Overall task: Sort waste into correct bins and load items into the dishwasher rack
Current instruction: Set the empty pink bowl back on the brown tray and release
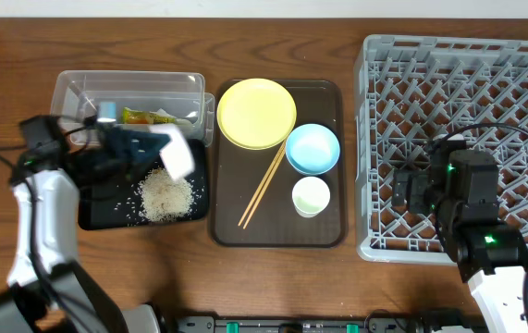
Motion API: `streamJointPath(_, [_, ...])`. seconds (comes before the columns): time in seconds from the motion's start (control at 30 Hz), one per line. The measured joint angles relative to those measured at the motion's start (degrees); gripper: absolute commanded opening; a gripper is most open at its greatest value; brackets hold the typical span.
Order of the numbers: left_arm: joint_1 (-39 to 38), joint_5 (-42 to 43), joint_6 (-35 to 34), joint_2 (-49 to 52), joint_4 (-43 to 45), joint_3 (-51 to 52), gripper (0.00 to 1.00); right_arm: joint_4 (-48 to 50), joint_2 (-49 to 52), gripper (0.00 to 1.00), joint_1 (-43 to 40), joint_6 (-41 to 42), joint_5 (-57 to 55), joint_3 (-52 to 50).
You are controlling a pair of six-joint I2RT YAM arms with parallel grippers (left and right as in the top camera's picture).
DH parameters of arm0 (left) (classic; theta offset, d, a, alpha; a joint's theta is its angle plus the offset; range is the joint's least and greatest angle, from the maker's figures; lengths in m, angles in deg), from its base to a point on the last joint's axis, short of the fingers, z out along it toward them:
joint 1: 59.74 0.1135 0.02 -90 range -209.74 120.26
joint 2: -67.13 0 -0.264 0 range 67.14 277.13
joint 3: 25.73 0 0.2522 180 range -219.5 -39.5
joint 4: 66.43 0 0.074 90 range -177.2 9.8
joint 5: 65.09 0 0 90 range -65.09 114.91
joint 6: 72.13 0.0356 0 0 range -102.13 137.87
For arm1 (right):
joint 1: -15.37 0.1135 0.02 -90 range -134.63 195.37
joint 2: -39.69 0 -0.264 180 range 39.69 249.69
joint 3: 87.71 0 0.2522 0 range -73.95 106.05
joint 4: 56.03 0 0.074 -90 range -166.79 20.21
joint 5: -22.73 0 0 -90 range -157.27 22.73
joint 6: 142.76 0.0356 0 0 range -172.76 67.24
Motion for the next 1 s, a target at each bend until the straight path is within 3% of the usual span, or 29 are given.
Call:
streamJointPath(0.17, [-15.4, -20.7, 0.1, -4.6, 0.1, 0.0, 0.06, 0.0, 0.0, 0.99, 0.0, 0.0, 0.0, 0.0])
streamJointPath(0.4, [-38.1, -47.9, 0.1, -2.0, 3.4, 0.0, 0.06, 0.0, 0.0, 0.99, 0.0, 0.0, 0.0, 0.0])
streamJointPath(0.53, [-45.9, -55.4, 0.2, 1.6, 6.8, 0.0, 0.06, 0.0, 0.0, 0.99, 0.0, 0.0, 0.0, 0.0])
streamJointPath(0.73, [-50.0, -59.9, 0.1, 7.3, 11.2, 0.0, 0.07, 0.0, 0.0, 0.99, 0.0, 0.0, 0.0, 0.0])
streamJointPath(0.77, [-50.1, -60.3, 0.1, 7.9, 11.5, 0.0, 0.08, 0.0, 0.0, 0.99, 0.0, 0.0, 0.0, 0.0])
streamJointPath(0.87, [-50.1, -61.2, 0.3, 8.6, 11.8, 0.0, 0.36, 0.0, 0.0, 0.99, 0.0, 0.0, 0.0, 0.0])
streamJointPath(1.0, [-50.1, -61.6, 0.2, 8.4, 12.0, 0.0, 0.47, 0.0, 0.0, 0.99, 0.0, 0.0, 0.0, 0.0])
